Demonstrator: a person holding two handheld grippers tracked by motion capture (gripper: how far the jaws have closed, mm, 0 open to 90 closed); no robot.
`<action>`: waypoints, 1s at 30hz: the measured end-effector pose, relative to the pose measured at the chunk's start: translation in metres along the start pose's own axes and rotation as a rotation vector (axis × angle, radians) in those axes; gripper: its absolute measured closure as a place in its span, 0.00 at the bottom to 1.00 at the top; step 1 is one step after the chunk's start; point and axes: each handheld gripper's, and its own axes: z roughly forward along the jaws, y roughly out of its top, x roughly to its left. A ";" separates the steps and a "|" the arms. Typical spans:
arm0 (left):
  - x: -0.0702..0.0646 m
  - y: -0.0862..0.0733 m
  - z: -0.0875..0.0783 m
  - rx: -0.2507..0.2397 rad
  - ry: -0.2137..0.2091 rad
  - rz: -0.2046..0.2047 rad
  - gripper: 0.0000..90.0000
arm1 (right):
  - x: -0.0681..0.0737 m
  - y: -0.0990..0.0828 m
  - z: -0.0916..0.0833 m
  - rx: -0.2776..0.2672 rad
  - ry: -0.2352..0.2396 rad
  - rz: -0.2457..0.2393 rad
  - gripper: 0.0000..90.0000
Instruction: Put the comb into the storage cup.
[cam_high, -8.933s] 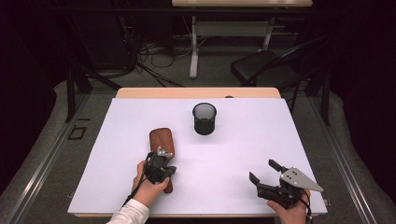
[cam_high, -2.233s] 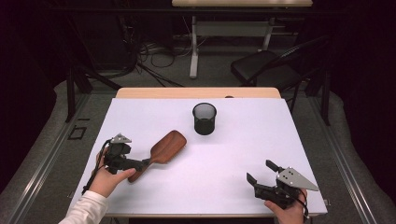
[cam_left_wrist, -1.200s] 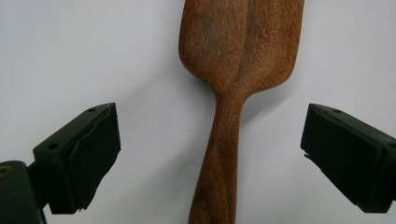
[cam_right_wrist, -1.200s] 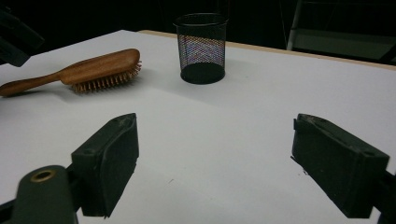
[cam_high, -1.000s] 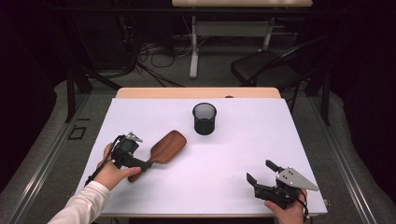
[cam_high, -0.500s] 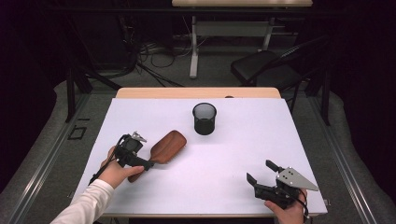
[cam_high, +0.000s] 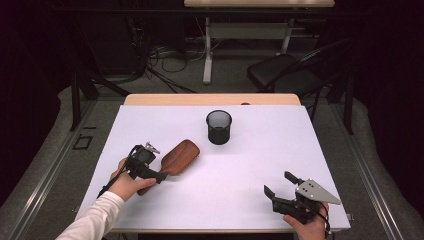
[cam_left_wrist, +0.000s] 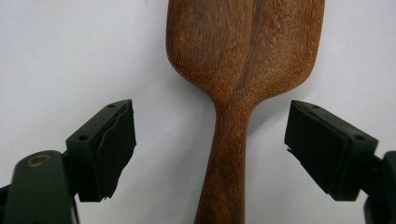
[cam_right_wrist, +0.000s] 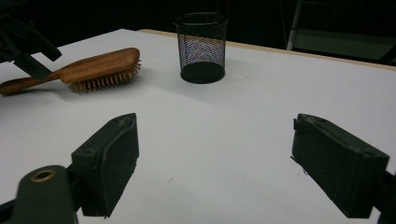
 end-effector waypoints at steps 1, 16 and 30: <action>0.000 0.000 0.001 0.007 0.000 0.003 0.19 | 0.000 0.000 0.000 0.000 0.000 0.000 0.16; -0.007 0.003 0.009 0.043 0.001 0.038 0.31 | 0.000 0.000 0.000 0.001 0.000 -0.001 0.16; -0.006 0.004 0.009 0.098 -0.014 0.023 0.47 | 0.000 0.000 0.000 0.003 0.000 0.000 0.16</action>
